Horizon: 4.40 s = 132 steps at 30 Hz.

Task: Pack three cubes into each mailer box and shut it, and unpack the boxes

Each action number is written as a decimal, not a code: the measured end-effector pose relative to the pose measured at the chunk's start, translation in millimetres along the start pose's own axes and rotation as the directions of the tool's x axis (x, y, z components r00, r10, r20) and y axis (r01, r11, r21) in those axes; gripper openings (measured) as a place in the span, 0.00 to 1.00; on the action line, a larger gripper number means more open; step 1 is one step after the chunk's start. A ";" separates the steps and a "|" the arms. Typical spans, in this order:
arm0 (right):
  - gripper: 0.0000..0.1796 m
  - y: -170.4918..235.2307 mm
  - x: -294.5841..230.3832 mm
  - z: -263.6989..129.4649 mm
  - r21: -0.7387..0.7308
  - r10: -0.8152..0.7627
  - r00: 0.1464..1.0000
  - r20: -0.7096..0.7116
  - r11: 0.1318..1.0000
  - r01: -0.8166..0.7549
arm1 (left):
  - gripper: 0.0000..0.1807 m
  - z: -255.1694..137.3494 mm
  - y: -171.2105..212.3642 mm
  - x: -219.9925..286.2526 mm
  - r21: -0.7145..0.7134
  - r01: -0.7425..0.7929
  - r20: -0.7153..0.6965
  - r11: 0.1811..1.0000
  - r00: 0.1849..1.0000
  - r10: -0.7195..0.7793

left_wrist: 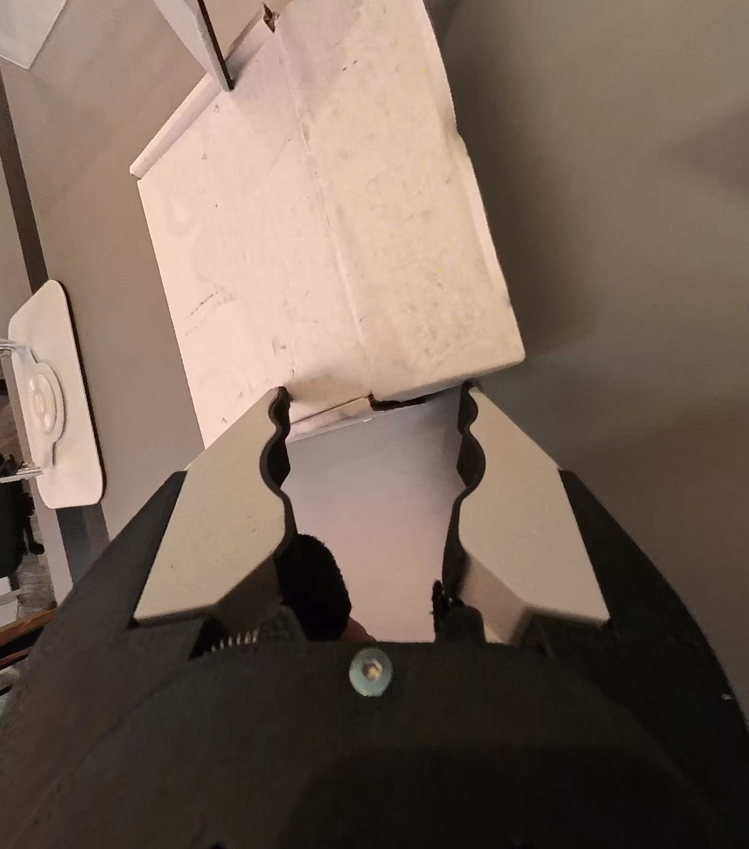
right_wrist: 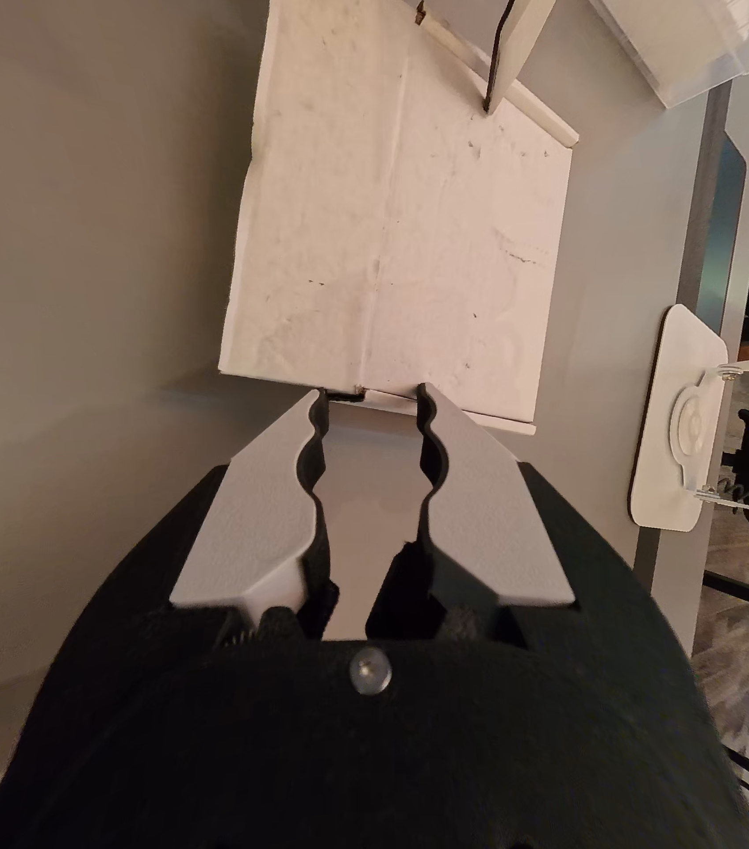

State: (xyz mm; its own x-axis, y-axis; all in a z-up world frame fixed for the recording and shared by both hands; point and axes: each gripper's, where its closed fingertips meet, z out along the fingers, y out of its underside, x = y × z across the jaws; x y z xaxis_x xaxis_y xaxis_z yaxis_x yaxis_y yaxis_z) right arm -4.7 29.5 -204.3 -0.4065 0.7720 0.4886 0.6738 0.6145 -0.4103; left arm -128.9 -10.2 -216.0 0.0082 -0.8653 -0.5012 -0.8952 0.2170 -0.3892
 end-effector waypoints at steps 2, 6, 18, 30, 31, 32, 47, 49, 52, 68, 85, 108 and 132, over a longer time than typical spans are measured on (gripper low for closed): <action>0.20 0.1 -0.1 0.1 -0.003 -0.006 1.000 -0.004 1.000 0.006 | 0.39 1.0 0.7 -1.0 -0.008 -0.020 0.017 1.000 1.000 0.020; 0.20 0.2 0.0 0.1 -0.007 -0.014 1.000 -0.008 1.000 0.014 | 0.43 3.1 2.3 1.5 -0.033 -0.048 0.048 0.998 0.998 0.049; 0.19 -0.1 1.1 -1.0 0.010 0.002 0.999 0.052 1.000 -0.003 | 0.46 -9.1 -8.4 4.9 0.084 0.189 -0.230 0.978 0.959 -0.165; 0.17 -0.3 2.5 -1.5 0.002 0.016 0.996 0.089 1.000 -0.016 | 0.41 -7.4 -6.1 1.1 0.071 0.145 -0.199 0.987 0.972 -0.129; 0.17 -0.3 2.5 -1.4 0.001 0.013 0.996 0.086 1.000 -0.014 | 0.41 -7.3 -5.8 1.3 0.066 0.136 -0.196 0.989 0.973 -0.121; 0.17 -0.3 2.5 -1.4 0.000 0.013 0.996 0.085 1.000 -0.013 | 0.42 -7.2 -5.4 1.7 0.059 0.124 -0.196 0.991 0.974 -0.110; 0.17 0.0 2.8 -0.7 -0.020 0.003 0.999 0.055 1.000 -0.002 | 0.40 -5.3 -4.1 0.9 0.030 0.085 -0.160 0.996 0.984 -0.079; 0.17 0.1 2.8 -0.7 -0.023 -0.002 0.999 0.050 1.000 0.003 | 0.42 -5.5 -3.4 2.4 0.018 0.069 -0.163 0.997 0.985 -0.065; 0.17 0.0 2.8 -0.7 -0.018 -0.001 0.999 0.051 1.000 0.002 | 0.43 -6.3 -3.7 3.8 0.021 0.073 -0.180 0.997 0.981 -0.068; 0.17 0.6 2.7 -0.1 -0.069 -0.014 1.000 0.026 0.998 0.016 | 0.40 -3.6 -3.3 1.7 0.022 0.066 -0.130 0.998 0.990 -0.063; 0.17 1.1 2.8 0.1 -0.107 -0.047 0.999 0.022 0.993 0.050 | 0.43 -2.6 -2.4 4.3 0.023 0.036 -0.123 0.999 0.992 -0.033; 0.16 1.3 2.9 0.6 -0.128 -0.045 0.999 0.017 0.991 0.047 | 0.41 -0.8 -3.2 1.7 0.029 0.056 -0.090 0.998 0.994 -0.054; 0.18 1.2 0.7 -1.0 -0.097 -0.046 0.995 0.090 0.994 0.055 | 0.43 -1.6 -3.2 3.3 0.038 0.049 -0.123 0.998 0.991 -0.044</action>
State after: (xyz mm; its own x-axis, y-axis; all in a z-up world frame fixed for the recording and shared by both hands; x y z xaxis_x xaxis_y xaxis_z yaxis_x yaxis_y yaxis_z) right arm -3.6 30.6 -203.7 -0.4911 0.7545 0.4353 0.7073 0.6371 -0.3064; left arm -126.7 -14.5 -215.2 -0.0077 -0.9229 -0.3849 -0.8763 0.1917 -0.4420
